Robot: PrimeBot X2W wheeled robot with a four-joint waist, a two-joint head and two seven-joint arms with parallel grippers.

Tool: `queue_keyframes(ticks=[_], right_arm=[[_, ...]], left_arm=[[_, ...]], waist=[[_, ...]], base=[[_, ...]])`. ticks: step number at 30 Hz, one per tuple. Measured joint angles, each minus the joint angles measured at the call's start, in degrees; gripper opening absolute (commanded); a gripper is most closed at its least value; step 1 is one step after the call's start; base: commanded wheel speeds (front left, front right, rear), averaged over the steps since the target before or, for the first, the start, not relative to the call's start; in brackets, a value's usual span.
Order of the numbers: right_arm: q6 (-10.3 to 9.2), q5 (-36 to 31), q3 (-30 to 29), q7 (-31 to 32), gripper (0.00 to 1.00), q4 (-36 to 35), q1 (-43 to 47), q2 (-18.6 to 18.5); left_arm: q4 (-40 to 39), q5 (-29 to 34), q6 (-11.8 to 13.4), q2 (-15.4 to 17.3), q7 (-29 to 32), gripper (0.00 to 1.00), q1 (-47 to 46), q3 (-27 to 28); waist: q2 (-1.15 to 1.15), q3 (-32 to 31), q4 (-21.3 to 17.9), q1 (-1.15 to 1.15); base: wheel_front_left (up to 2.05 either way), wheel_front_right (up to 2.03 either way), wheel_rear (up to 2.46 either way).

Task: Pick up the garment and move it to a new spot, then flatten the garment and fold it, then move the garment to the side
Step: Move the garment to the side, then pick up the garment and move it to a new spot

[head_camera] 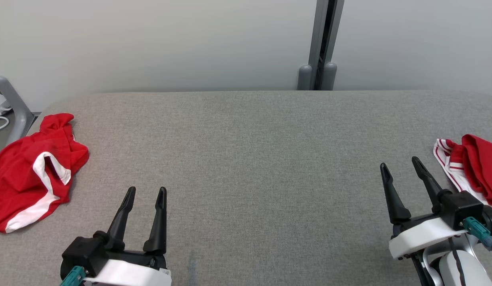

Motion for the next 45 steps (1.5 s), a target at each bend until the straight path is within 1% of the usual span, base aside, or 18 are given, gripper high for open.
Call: queue_keyframes(ticks=[8,28,33,45], right_arm=[[0.0,0.1,-0.9,0.0,1.0,-1.2,0.9,1.8],[0.0,1.2,-1.5,0.0,1.0,-0.6,1.0,2.2],[0.0,2.9,-1.9,0.0,1.0,-0.5,1.0,2.6],[0.0,3.0,-1.8,-0.1,1.0,0.1,1.1,2.7]], left_arm=[[-0.2,0.1,0.1,0.0,0.0,1.0,0.7,0.2],[-0.2,0.4,0.2,0.0,0.0,1.0,0.5,-0.5],[-0.1,0.4,0.2,0.0,0.0,1.0,0.5,-0.6],[0.5,0.9,0.0,0.0,0.0,1.0,0.5,-0.7]], waist=[[0.0,0.0,-0.4,0.0],[0.0,0.5,-0.8,0.0],[0.0,0.7,-0.9,0.0],[0.0,0.1,-1.3,0.0]], base=[[0.0,0.0,0.0],[0.0,0.0,0.0],[0.0,0.0,0.0],[0.0,0.0,0.0]])
